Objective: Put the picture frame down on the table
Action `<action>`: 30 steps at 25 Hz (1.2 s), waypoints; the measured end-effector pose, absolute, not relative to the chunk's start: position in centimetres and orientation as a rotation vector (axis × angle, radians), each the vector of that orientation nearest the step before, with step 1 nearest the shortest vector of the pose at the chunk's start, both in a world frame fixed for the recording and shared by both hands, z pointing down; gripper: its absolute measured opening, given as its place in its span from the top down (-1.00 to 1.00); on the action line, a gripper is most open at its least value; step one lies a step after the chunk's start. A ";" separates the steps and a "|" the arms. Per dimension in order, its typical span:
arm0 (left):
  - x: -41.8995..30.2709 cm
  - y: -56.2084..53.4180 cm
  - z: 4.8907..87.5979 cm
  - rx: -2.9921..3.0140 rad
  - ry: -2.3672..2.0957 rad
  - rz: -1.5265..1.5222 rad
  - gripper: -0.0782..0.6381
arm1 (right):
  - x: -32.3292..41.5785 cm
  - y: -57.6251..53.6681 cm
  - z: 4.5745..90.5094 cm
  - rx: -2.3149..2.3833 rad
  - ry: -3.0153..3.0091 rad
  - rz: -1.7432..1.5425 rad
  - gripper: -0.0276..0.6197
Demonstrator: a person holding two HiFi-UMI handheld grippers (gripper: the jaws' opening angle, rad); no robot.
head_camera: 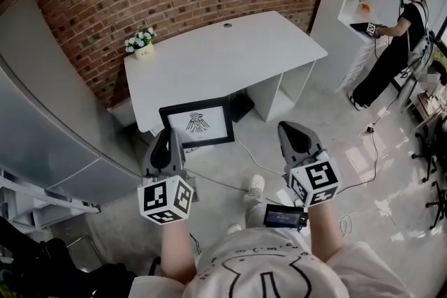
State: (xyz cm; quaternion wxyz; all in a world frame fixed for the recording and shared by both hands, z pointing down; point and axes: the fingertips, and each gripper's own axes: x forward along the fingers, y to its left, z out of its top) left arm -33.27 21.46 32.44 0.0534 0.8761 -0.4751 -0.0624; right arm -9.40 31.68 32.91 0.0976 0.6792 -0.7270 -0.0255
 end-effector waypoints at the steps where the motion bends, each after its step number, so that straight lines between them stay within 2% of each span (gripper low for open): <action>1: -33.0 21.0 32.4 2.664 -1.449 -0.188 0.58 | -9.1 31.2 33.0 2.009 -2.156 -0.073 0.86; 30: -20.3 2.3 32.5 2.598 -1.593 -0.118 0.58 | 5.1 9.8 33.8 1.945 -2.301 0.024 0.86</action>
